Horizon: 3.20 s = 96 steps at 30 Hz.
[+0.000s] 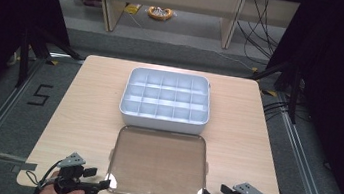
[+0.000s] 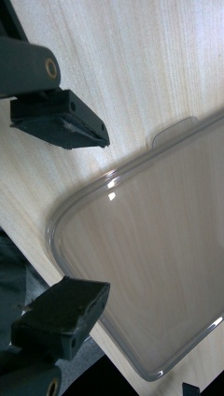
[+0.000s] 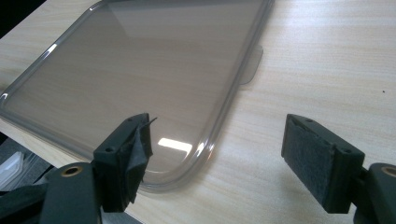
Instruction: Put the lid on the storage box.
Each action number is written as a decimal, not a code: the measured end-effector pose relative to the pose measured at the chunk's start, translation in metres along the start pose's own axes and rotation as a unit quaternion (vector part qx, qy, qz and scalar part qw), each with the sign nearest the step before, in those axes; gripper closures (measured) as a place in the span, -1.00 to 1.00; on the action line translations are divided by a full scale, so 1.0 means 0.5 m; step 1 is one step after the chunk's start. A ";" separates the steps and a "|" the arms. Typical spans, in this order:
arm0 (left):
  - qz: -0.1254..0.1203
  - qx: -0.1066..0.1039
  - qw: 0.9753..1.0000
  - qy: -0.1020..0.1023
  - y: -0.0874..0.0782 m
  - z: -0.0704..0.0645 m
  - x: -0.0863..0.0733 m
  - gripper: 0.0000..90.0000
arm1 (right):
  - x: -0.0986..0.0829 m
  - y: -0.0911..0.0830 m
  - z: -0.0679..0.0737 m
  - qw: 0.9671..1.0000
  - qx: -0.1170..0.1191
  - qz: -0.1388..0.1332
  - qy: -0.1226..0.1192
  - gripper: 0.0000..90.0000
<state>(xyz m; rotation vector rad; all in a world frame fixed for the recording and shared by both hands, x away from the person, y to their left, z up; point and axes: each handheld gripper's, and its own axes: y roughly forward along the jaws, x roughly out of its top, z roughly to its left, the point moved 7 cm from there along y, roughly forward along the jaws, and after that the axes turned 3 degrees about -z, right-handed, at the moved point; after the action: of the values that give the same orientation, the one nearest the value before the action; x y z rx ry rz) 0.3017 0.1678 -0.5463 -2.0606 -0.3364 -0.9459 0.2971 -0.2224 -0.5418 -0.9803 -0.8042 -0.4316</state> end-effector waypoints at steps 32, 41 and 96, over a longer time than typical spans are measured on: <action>0.000 -0.007 1.000 0.002 0.019 -0.010 0.006 -0.52 | 0.009 0.012 0.007 0.999 0.014 -0.009 0.040 -0.47; 0.012 -0.007 1.000 -0.011 0.038 -0.010 0.010 -0.36 | 0.009 0.050 0.009 0.997 0.041 0.001 0.065 -0.29; 0.013 0.011 1.000 0.006 0.070 0.026 0.028 0.00 | 0.006 0.081 -0.011 0.966 0.093 0.014 0.240 0.44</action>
<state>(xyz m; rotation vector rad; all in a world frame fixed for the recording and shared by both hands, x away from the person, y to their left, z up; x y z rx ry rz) 0.3365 0.1549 -0.5612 -2.0334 -0.3121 -0.9344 0.3277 -0.2068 -0.5639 -0.6712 -0.3820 -0.5321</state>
